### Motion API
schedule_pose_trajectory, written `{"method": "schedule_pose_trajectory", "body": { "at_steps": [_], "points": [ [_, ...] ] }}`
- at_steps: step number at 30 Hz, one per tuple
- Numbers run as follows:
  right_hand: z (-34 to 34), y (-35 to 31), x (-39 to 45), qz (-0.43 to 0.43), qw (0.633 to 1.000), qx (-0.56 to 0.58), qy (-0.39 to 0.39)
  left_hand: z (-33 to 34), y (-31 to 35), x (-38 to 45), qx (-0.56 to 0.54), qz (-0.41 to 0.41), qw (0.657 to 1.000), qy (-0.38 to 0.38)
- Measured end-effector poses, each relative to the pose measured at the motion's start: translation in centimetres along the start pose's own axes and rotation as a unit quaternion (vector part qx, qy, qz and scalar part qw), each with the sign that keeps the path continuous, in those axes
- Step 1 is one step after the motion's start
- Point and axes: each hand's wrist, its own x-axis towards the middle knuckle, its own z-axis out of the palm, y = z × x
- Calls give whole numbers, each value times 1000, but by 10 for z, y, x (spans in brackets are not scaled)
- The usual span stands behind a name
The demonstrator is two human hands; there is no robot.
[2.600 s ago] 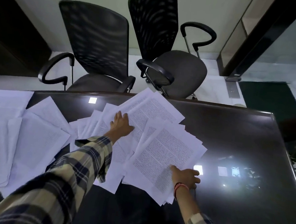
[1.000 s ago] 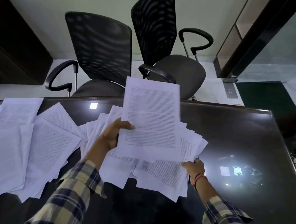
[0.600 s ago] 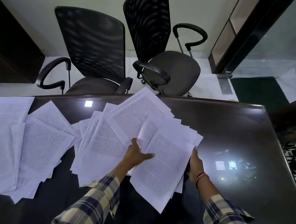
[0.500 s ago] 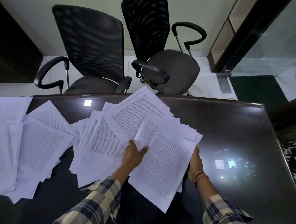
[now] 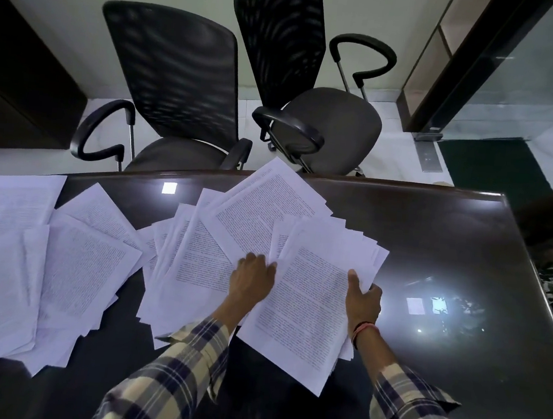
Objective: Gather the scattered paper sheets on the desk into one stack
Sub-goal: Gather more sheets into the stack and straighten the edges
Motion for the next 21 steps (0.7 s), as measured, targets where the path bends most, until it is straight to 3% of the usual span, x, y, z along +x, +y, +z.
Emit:
{"method": "schedule_pose_trajectory", "body": {
  "at_steps": [3, 7, 16, 21],
  "points": [
    [1, 1, -3, 16, 998, -45, 29, -18, -11, 31, 22, -10, 998, 51],
    [4, 13, -9, 40, 995, -91, 31, -50, -31, 77, 54, -49, 997, 28],
    [23, 23, -3, -12, 985, -167, 32, -85, -56, 137, 54, -106, 993, -6],
    [22, 23, 5, 2, 985, -171, 28, -76, -63, 138, -78, -109, 991, -20]
  ]
}}
